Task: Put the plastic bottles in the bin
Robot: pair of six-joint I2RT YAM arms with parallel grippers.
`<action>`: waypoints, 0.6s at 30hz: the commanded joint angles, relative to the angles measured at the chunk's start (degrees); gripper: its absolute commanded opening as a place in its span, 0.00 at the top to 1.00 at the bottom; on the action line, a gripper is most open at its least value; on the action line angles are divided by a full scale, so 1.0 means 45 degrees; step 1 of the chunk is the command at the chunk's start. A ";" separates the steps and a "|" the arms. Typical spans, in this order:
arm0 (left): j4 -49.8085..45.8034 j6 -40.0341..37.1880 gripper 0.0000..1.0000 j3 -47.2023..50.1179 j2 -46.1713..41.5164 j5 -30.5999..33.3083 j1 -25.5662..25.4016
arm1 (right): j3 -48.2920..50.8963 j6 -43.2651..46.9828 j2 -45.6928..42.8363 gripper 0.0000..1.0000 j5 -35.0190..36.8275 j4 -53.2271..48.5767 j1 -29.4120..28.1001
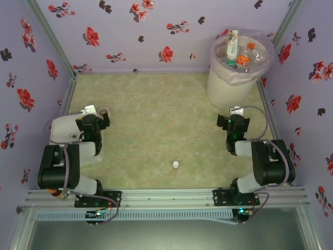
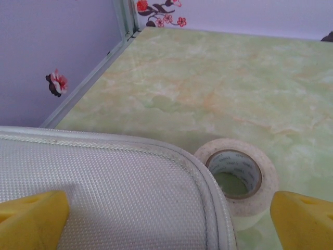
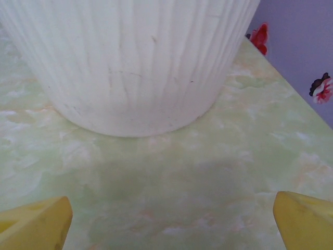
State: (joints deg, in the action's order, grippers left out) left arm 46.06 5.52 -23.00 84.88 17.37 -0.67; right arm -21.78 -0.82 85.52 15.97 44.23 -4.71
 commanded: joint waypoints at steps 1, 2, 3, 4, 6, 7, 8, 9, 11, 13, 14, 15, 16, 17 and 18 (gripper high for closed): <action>0.1916 -0.0269 0.00 0.0531 0.0779 -0.0969 0.0148 | 0.0486 -0.0363 0.0901 0.01 -0.0569 0.2654 0.0224; 0.1945 -0.0245 0.00 0.0587 0.0733 -0.0988 0.0148 | 0.0633 -0.0274 0.1206 0.00 -0.0677 0.3512 0.0207; 0.2175 -0.0305 0.00 0.0619 0.0839 -0.1006 0.0148 | 0.0581 -0.0267 0.0987 0.01 -0.0661 0.3052 0.0207; 0.1943 -0.0301 0.00 0.0558 0.0773 -0.1055 0.0148 | 0.0446 -0.0360 0.0633 0.00 -0.0629 0.2190 0.0206; 0.1721 -0.0351 0.00 0.0405 0.0806 -0.1112 0.0148 | 0.0374 -0.0453 0.0965 0.01 -0.0233 0.2584 0.0187; 0.1643 -0.0348 0.00 0.0391 0.0799 -0.1137 0.0148 | 0.0250 -0.0572 0.0994 0.00 -0.0038 0.2445 0.0216; 0.1679 -0.0357 0.00 0.0386 0.0813 -0.1128 0.0148 | 0.0137 -0.0632 0.0798 0.01 -0.0052 0.1836 0.0235; 0.1635 -0.0352 0.00 0.0367 0.0805 -0.1144 0.0148 | 0.0126 -0.0657 0.0741 0.01 -0.0084 0.1715 0.0256; 0.1615 -0.0348 0.00 0.0366 0.0810 -0.1144 0.0148 | 0.0321 -0.0581 0.0937 0.01 -0.0023 0.2409 0.0246; 0.1619 -0.0348 0.00 0.0366 0.0816 -0.1144 0.0148 | 0.0175 -0.0616 0.0777 0.01 -0.0106 0.1869 0.0246; 0.1619 -0.0348 0.00 0.0376 0.0819 -0.1144 0.0148 | 0.0187 -0.0619 0.0788 0.01 -0.0092 0.1945 0.0257; 0.1619 -0.0348 0.00 0.0366 0.0810 -0.1144 0.0148 | 0.0230 -0.0571 0.0856 0.01 -0.0070 0.2173 0.0247; 0.1619 -0.0348 0.00 0.0366 0.0820 -0.1144 0.0148 | 0.0269 -0.0560 0.0874 0.01 -0.0030 0.2259 0.0236; 0.1619 -0.0348 0.00 0.0364 0.0821 -0.1139 0.0148 | 0.0265 -0.0575 0.0848 0.01 -0.0032 0.2143 0.0226; 0.1614 -0.0366 0.00 0.0366 0.0806 -0.1144 0.0148 | 0.0231 -0.0580 0.0830 0.01 -0.0020 0.2066 0.0227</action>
State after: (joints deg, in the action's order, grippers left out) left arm 53.63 4.95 -21.65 87.15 13.85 -0.21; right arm -20.10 -2.13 89.36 14.63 52.23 -4.01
